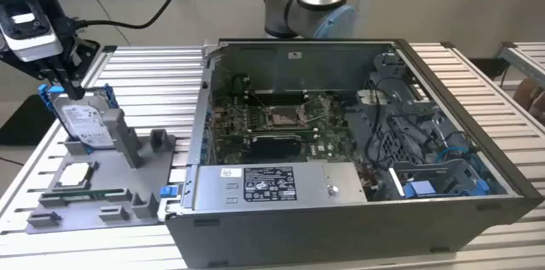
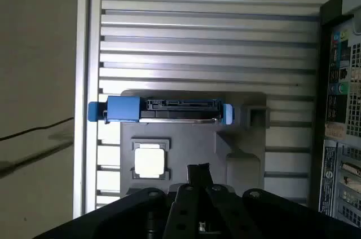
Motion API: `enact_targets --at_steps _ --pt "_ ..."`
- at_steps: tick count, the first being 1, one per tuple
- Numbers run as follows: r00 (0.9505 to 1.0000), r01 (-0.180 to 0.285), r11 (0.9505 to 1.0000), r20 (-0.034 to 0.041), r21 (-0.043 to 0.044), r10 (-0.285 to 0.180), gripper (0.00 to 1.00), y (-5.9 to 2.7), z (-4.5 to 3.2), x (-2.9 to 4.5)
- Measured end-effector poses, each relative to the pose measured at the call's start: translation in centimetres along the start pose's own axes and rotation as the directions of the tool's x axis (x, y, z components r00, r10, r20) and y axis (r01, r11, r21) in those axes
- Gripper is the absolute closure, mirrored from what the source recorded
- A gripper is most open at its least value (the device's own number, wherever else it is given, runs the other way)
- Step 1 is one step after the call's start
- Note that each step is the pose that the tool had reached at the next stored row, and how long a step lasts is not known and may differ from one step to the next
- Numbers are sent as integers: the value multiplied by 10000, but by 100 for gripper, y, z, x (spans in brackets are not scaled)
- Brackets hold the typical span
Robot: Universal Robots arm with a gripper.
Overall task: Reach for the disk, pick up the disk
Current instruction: 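Reach for the disk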
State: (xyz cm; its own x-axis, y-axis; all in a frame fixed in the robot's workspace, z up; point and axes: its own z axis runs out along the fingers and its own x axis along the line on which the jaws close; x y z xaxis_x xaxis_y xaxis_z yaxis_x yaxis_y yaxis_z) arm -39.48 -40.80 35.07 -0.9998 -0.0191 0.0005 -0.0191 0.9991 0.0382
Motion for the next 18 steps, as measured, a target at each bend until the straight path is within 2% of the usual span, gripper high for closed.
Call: enact_targets --at_steps 13,15,18 --pt "10000 -1 10000 0 0 1 100 4 0 0" --pt "10000 -1 10000 0 0 1 100 20 1 0" --pt "10000 0 10000 -1 0 0 100 92 5 8"
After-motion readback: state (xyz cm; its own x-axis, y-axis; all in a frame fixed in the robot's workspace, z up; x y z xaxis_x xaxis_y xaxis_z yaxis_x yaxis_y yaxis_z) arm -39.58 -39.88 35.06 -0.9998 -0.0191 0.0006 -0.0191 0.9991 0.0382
